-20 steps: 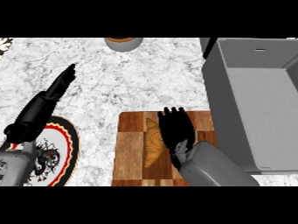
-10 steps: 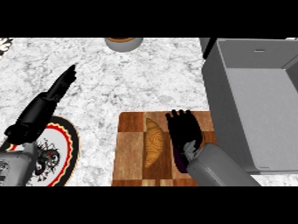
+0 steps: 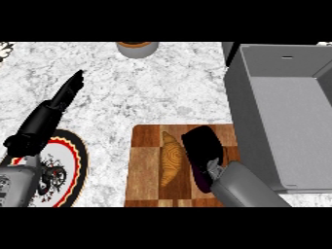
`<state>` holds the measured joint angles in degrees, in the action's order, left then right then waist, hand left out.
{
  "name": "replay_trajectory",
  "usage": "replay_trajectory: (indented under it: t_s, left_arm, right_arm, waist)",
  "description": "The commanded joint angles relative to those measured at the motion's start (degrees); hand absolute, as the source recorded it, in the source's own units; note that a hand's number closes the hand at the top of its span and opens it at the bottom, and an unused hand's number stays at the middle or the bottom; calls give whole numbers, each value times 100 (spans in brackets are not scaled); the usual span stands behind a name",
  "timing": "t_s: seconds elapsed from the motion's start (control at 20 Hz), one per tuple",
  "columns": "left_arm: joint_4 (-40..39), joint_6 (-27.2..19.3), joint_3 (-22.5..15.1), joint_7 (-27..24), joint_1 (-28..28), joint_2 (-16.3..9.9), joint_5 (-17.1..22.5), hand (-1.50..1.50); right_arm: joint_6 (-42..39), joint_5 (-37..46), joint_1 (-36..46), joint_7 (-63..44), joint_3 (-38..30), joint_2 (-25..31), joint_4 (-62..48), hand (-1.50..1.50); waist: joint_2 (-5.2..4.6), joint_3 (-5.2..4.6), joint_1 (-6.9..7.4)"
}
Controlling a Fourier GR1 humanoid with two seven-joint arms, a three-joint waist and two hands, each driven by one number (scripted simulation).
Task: Pick the eggplant from the cutting board and place it in the cardboard box
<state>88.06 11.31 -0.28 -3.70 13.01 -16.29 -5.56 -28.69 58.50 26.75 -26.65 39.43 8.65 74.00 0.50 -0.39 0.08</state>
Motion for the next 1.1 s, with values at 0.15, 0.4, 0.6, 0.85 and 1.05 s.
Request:
replay_trajectory:
  t_s: [0.15,0.4,0.6,0.85,1.05]
  left_arm:
    - [7,97,-55,-133,1,24,5,0]
    - [154,144,-212,30,128,156,45,0]
    - [-10,112,-253,-21,284,188,-62,0]
    - [-61,8,-211,-45,254,188,-182,0]
    - [-209,-28,-190,-70,283,234,-228,0]
  right_arm:
    - [1173,-357,1021,-718,-2080,-504,-1105,150]
    - [2405,-321,1885,-1212,-3114,-523,-2052,150]
    - [3291,172,2730,-1118,-3163,-405,-2888,150]
    - [3487,572,3875,-990,-3171,-168,-3836,150]
    - [3854,784,4462,-1701,-3315,-338,-3982,150]
  waist:
    - [-159,50,163]
    - [-239,56,450]
    - [-220,43,422]
    - [-173,37,378]
    - [-115,34,215]
